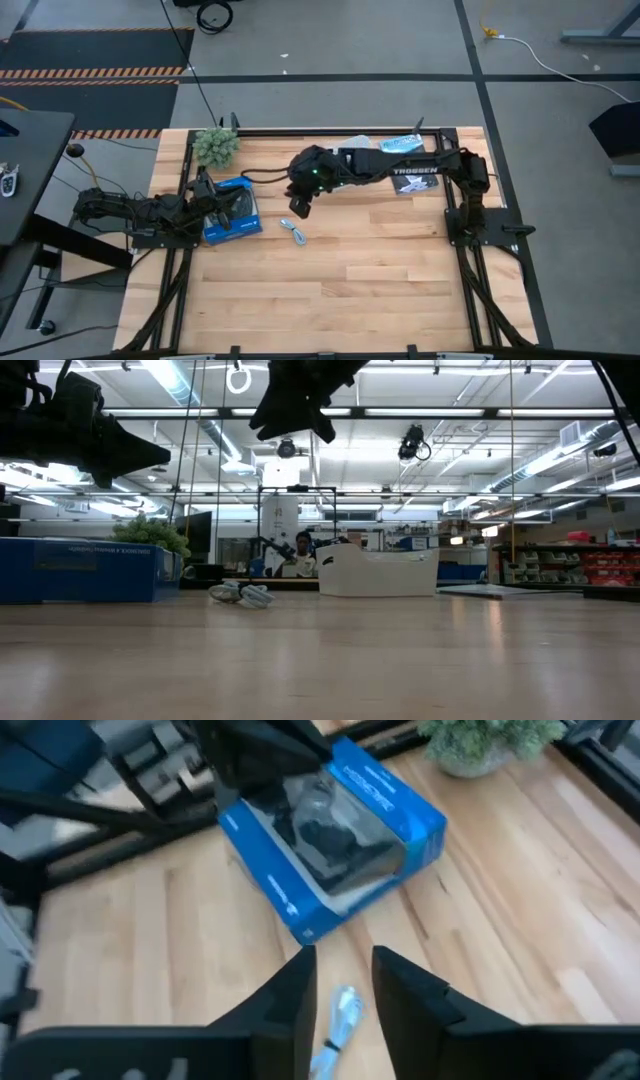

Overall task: Pick and place USB-C Cables
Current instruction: Put the light blue USB cable into the white bin

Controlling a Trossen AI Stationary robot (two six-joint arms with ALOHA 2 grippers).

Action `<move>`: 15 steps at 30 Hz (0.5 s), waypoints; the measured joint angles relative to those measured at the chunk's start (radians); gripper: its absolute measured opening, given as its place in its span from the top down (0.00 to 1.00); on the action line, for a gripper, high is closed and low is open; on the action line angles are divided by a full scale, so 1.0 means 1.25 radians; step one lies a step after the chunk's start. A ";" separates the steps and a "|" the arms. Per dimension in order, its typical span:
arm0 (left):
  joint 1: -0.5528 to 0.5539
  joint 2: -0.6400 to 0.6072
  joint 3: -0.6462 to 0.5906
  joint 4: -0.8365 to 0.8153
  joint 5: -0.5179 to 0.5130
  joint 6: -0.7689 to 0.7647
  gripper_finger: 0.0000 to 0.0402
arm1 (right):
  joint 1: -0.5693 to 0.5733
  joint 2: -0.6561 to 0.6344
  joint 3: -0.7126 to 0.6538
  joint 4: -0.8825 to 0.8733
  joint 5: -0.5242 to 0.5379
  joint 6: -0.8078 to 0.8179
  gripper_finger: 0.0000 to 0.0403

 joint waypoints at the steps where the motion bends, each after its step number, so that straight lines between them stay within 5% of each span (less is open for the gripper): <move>1: 0.000 0.000 0.000 0.000 0.000 0.000 0.89 | 0.003 0.000 -0.003 -0.005 0.009 -0.008 0.72; 15: 0.000 0.000 0.000 0.000 0.000 0.000 0.89 | 0.062 -0.001 -0.205 0.187 0.019 -0.016 0.50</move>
